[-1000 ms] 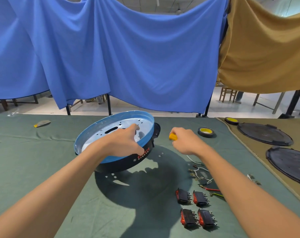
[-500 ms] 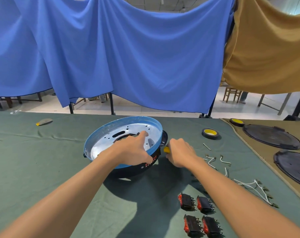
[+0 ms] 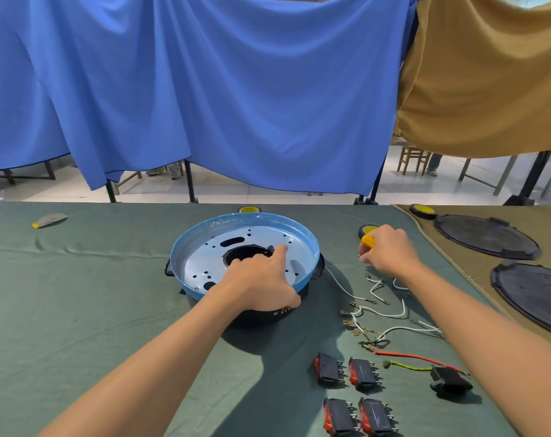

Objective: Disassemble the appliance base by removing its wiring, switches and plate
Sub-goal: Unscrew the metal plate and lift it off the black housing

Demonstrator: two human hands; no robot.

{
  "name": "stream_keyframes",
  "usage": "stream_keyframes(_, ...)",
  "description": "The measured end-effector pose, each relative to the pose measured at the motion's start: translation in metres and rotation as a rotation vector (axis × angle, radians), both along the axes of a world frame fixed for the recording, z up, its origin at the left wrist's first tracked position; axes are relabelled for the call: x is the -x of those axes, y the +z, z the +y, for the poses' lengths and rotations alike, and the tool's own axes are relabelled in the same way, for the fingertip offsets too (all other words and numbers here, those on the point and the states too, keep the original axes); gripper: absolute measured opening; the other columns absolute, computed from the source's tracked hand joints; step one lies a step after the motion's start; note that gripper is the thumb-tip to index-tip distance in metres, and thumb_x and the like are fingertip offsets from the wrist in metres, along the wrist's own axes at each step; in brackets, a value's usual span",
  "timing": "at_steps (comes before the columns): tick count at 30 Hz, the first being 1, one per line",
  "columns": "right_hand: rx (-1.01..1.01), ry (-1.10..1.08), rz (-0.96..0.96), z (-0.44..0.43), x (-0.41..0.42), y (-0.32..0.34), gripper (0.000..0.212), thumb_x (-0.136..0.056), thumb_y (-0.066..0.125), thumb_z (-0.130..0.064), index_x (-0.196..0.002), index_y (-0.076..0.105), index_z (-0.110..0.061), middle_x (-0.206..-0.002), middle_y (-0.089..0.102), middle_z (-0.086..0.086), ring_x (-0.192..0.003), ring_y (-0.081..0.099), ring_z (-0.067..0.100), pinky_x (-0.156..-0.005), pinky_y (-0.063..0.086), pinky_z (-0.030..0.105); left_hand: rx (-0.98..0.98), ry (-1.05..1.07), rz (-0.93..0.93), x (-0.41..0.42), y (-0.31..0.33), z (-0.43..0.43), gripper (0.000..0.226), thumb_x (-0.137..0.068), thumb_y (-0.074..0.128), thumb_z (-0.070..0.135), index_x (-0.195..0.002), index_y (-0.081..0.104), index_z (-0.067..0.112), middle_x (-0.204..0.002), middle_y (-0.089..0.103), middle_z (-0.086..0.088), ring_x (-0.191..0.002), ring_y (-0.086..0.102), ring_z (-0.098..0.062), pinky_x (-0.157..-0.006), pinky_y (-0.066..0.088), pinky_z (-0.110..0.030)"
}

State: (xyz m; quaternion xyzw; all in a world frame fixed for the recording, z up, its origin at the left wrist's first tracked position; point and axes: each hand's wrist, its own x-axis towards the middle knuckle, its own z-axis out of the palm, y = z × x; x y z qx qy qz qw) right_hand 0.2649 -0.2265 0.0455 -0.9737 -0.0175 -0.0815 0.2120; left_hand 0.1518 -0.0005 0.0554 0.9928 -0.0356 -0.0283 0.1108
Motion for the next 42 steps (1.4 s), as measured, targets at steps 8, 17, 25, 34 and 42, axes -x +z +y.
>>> stream_keyframes(8,0.039,-0.058,-0.025,0.005,-0.005,-0.018,0.012,-0.079,0.076,-0.023,-0.072,0.066,-0.027,-0.089,0.053,0.006,-0.078,0.052,0.027,-0.065,0.043,0.033,-0.005,0.011,0.032,-0.002,-0.002,0.001,0.089,-0.066,0.054,0.055,-0.143,0.016,0.032,-0.106,0.053,-0.002,-0.093,0.052,-0.027,-0.078,0.036,-0.04)
stream_keyframes(17,0.106,-0.05,-0.041,0.01,0.014,-0.004,0.011,-0.086,0.06,-0.02,-0.076,0.063,-0.017,-0.077,0.054,0.006,-0.077,0.053,0.031,-0.063,0.042,0.033,0.019,0.008,0.08,-0.004,0.001,0.004,0.108,-0.073,0.049,0.065,-0.15,-0.016,0.028,-0.119,0.059,-0.003,-0.107,0.052,-0.03,-0.104,0.033,-0.052)
stream_keyframes(25,0.014,0.275,0.169,0.064,0.083,0.042,0.046,-0.088,0.049,-0.056,-0.07,0.061,-0.016,-0.053,0.068,-0.004,-0.075,0.058,0.011,-0.072,0.052,0.033,0.026,0.028,0.289,0.005,0.026,0.039,0.128,-0.047,0.041,0.099,-0.15,0.018,0.026,-0.139,0.045,0.006,-0.125,0.043,-0.021,-0.103,0.034,-0.04)
stream_keyframes(34,-0.103,0.189,0.236,0.084,0.106,0.046,0.006,-0.079,0.056,-0.01,-0.072,0.056,-0.011,-0.077,0.073,0.006,-0.089,0.062,0.024,-0.079,0.054,0.038,-0.042,-0.055,0.129,0.02,0.018,0.043,0.099,-0.054,0.028,0.101,-0.1,0.058,0.019,-0.092,0.059,0.001,-0.089,0.057,-0.017,-0.073,0.038,-0.032)
stream_keyframes(42,-0.105,0.129,0.184,0.09,0.099,0.036,0.018,-0.089,0.054,-0.021,-0.074,0.047,-0.012,-0.079,0.052,0.005,-0.065,0.045,0.021,-0.054,0.035,0.03,0.037,-0.163,0.178,0.038,0.02,0.046,0.079,-0.048,0.05,0.095,-0.068,0.047,0.018,-0.061,0.052,0.003,-0.056,0.047,-0.013,-0.062,0.037,-0.031)
